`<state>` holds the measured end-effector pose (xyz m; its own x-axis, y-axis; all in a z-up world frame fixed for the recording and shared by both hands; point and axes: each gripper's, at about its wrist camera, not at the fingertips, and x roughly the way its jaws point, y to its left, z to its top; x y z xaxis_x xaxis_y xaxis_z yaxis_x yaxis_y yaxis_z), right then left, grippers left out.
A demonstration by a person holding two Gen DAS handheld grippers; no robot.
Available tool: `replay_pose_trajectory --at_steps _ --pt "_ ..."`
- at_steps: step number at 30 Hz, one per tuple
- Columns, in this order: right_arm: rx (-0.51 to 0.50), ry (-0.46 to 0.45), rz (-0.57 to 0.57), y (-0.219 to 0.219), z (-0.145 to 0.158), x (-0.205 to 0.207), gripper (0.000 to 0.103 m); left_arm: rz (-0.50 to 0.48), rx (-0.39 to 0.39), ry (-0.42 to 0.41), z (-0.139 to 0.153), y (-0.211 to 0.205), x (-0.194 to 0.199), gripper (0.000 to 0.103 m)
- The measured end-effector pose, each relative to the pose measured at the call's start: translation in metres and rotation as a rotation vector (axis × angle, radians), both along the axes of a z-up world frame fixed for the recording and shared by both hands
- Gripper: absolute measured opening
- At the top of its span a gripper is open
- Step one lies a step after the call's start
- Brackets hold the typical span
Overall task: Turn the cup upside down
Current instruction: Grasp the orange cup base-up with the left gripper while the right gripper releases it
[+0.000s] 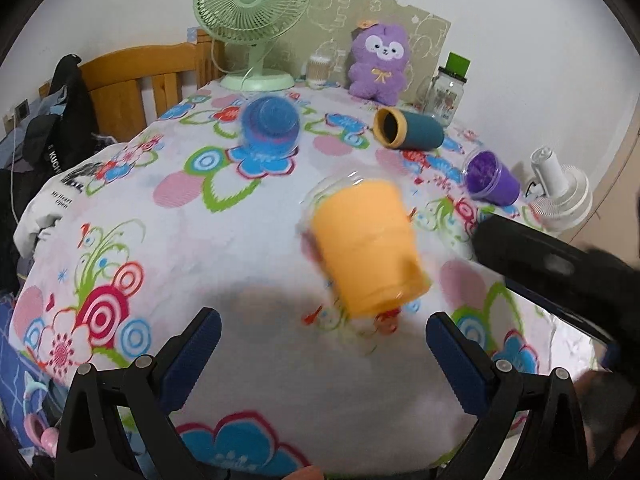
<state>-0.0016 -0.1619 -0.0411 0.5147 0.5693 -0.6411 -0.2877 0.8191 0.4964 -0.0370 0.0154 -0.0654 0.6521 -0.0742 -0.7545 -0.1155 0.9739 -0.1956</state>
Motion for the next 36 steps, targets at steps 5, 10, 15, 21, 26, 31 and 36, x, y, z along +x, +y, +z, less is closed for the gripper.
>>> replay_pose_trajectory --at_steps 5,10,15,21,26,31,36 --pt "0.033 -0.035 -0.076 -0.047 0.008 -0.005 0.096 -0.034 -0.077 -0.003 0.0 -0.007 0.018 0.103" --pt "0.072 -0.012 -0.127 -0.076 0.0 -0.002 0.097 -0.037 -0.073 0.014 -0.007 -0.016 0.033 0.1" --pt "0.093 0.016 -0.117 -0.083 -0.01 0.001 0.097 -0.052 -0.053 0.059 -0.019 -0.023 0.044 0.07" --pt "0.115 0.021 -0.11 -0.082 -0.012 0.005 0.097 -0.069 -0.026 0.058 -0.018 -0.027 0.041 0.057" --pt "0.122 0.021 -0.091 -0.074 -0.013 0.006 0.097 -0.065 -0.004 0.0 0.012 -0.02 0.033 0.057" --pt "0.125 0.013 -0.06 -0.065 -0.011 0.004 0.097 -0.05 0.009 -0.049 0.028 -0.013 0.03 0.052" --pt "0.121 0.002 -0.053 -0.063 -0.008 -0.001 0.097 -0.044 -0.017 -0.019 0.023 -0.007 0.033 0.045"
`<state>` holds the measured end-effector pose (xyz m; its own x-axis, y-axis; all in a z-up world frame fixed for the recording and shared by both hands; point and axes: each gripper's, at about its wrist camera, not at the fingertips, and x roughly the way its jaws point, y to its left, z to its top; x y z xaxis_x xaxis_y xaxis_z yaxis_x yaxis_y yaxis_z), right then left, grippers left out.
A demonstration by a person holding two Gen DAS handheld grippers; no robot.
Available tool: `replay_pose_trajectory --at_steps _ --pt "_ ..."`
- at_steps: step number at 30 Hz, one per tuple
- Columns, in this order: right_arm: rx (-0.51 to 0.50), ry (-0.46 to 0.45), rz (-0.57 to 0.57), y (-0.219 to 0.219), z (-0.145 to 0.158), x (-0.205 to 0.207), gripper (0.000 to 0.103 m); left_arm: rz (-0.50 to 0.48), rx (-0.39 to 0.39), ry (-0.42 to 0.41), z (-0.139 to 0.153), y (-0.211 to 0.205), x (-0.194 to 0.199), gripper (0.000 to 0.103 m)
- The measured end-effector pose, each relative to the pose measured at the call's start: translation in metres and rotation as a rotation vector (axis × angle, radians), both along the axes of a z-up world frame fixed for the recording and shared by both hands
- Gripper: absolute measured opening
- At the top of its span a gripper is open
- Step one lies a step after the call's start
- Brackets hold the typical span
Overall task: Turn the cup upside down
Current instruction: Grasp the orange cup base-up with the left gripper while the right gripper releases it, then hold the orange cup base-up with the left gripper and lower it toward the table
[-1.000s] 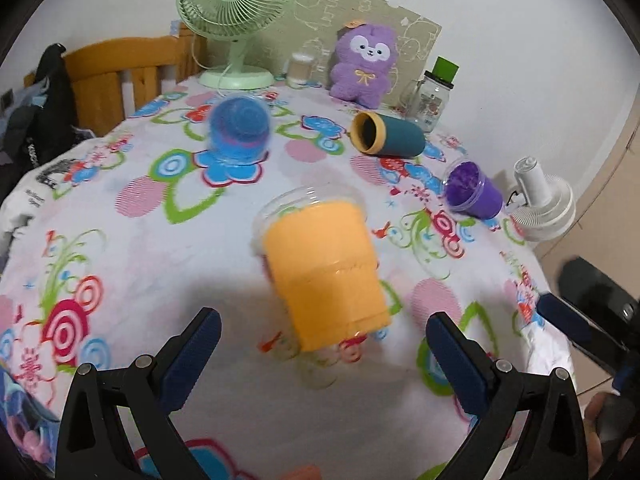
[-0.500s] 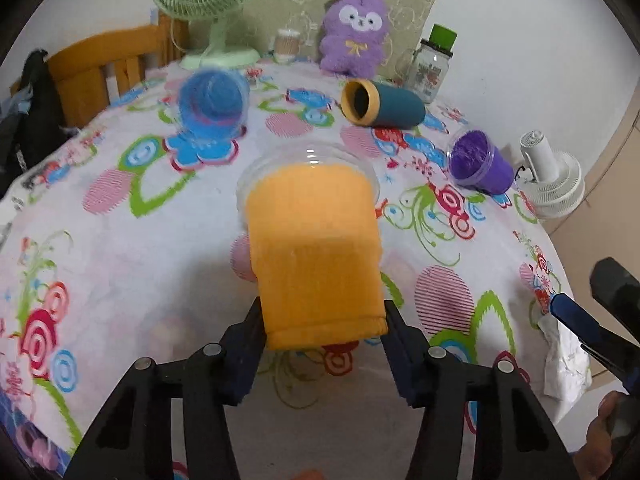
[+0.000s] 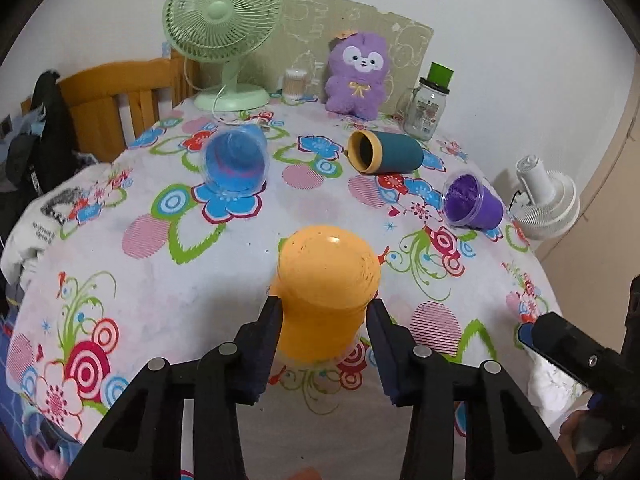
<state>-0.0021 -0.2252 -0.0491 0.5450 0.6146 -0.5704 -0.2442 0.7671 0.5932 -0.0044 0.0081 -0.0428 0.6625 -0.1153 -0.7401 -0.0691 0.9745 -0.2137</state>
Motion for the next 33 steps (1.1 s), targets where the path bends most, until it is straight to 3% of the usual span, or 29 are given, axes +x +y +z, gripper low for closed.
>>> replay_pose_trajectory --at_steps 10,15,17,19,21,24,30,32,33 --pt "0.013 -0.013 -0.017 -0.006 0.005 -0.003 0.097 -0.017 0.002 -0.073 0.028 -0.003 -0.008 0.04" --pt "0.012 -0.01 -0.013 -0.006 0.004 -0.004 0.097 -0.027 0.012 -0.06 0.023 -0.006 -0.007 0.042" --pt "0.009 -0.009 -0.013 -0.006 0.003 -0.005 0.097 -0.031 0.026 -0.063 0.023 -0.007 -0.008 0.049" --pt "0.011 -0.006 -0.016 -0.007 0.003 -0.004 0.097 -0.034 0.029 -0.063 0.024 -0.008 -0.008 0.07" --pt "0.01 -0.007 -0.017 -0.007 0.004 -0.004 0.097 -0.02 0.026 -0.06 0.023 -0.006 -0.008 0.083" --pt "0.008 -0.005 -0.018 -0.007 0.003 -0.003 0.097 -0.012 0.005 -0.042 0.019 -0.002 -0.006 0.09" --pt "0.006 0.005 -0.014 -0.005 0.0 -0.002 0.097 -0.003 0.018 0.003 0.003 0.0 0.005 0.088" --pt "0.003 0.008 -0.014 -0.003 -0.001 -0.001 0.097 -0.006 0.02 0.021 -0.004 0.0 0.009 0.077" --pt "0.002 0.01 -0.013 -0.003 -0.002 -0.001 0.097 -0.016 0.009 0.028 -0.006 0.0 0.01 0.059"
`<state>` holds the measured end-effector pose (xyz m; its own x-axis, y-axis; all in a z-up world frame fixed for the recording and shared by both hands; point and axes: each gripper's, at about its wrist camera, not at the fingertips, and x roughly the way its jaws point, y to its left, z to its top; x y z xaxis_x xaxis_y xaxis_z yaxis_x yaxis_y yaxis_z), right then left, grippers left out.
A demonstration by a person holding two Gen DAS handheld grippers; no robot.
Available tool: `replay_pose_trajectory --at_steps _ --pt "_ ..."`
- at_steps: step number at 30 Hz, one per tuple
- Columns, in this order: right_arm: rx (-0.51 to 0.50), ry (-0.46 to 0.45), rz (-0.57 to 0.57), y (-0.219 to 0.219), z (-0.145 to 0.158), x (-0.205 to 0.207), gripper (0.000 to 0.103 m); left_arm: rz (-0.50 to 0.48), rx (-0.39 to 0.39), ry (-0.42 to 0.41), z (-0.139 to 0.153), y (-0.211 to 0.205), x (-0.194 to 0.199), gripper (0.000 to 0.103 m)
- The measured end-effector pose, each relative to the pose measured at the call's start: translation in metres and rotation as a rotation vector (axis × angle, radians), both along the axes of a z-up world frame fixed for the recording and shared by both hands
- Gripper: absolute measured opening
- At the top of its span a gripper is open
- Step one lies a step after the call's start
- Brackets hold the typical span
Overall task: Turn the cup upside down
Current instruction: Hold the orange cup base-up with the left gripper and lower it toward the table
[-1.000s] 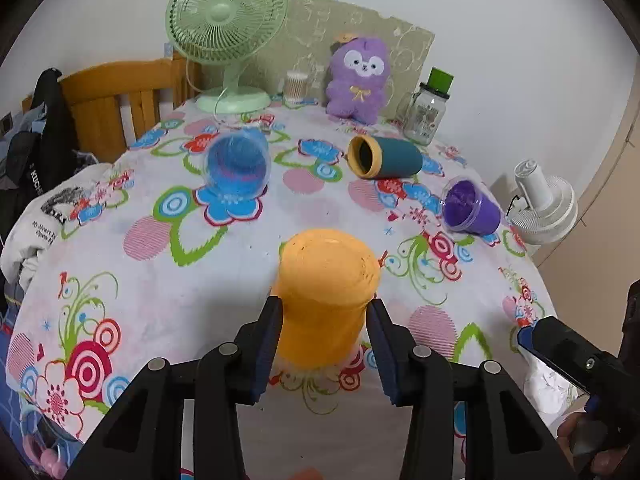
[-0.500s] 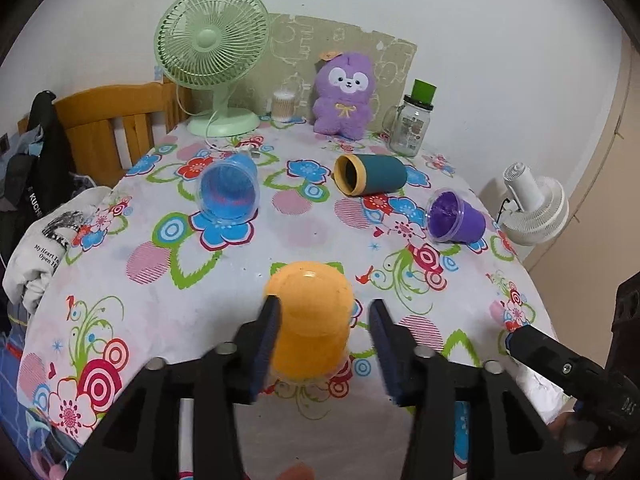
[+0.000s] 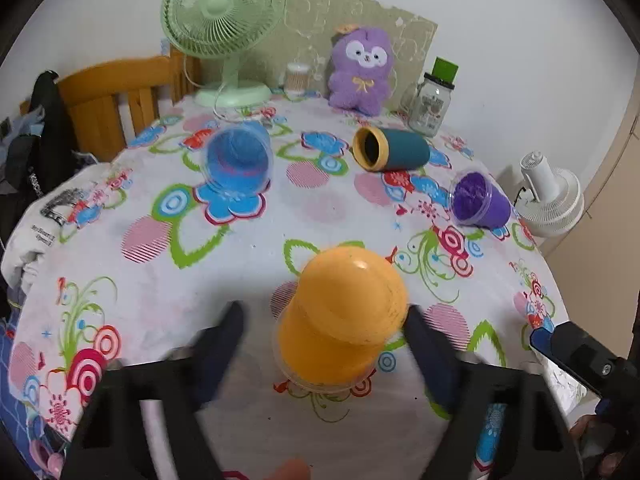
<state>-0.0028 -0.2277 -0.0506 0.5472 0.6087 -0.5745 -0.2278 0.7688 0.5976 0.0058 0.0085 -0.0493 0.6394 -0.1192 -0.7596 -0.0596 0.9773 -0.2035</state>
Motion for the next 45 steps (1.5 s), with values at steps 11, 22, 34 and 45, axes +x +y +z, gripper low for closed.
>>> replay_pose_trajectory --at_steps 11,22,34,45 --pt "-0.004 0.008 0.015 0.007 -0.004 0.003 0.097 0.0 -0.01 -0.069 0.024 0.005 -0.008 0.055" --pt "-0.011 -0.002 0.016 0.01 -0.002 0.003 0.097 0.021 0.049 -0.055 0.034 0.005 -0.01 0.055" --pt "-0.081 -0.107 0.055 0.029 0.035 0.023 0.097 0.021 0.061 -0.109 0.059 0.004 -0.008 0.055" --pt "-0.078 -0.06 0.051 0.032 0.02 0.027 0.097 0.014 0.028 -0.036 0.03 0.005 0.004 0.055"
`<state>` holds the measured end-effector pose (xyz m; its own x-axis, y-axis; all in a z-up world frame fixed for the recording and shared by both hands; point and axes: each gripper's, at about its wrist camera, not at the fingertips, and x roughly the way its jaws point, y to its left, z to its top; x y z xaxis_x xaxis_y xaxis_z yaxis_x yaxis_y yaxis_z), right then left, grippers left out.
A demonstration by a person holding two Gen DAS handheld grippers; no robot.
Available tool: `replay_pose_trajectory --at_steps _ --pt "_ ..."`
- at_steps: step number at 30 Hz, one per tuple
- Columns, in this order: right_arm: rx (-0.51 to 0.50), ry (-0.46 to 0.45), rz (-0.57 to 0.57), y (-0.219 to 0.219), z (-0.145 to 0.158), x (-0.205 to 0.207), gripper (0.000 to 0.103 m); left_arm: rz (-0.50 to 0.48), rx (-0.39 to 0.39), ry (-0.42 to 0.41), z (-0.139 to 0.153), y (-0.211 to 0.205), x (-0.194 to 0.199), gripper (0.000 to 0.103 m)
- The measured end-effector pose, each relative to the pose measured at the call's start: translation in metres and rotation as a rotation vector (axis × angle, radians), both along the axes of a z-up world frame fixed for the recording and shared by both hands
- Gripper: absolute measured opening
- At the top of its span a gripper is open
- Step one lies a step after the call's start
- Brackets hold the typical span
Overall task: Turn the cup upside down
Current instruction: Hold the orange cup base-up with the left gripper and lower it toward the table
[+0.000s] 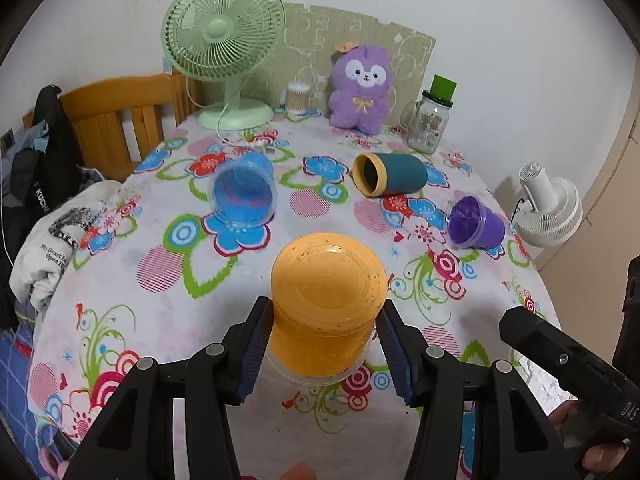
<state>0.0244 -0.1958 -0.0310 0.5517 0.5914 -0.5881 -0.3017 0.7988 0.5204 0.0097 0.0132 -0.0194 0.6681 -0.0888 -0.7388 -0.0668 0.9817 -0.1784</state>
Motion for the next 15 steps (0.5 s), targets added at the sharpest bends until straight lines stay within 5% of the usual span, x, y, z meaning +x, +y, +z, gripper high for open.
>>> replay_pose_trajectory --at_steps 15 --pt "-0.012 0.008 -0.016 -0.003 -0.002 0.004 0.097 0.003 -0.031 0.026 -0.017 -0.001 0.007 0.055"
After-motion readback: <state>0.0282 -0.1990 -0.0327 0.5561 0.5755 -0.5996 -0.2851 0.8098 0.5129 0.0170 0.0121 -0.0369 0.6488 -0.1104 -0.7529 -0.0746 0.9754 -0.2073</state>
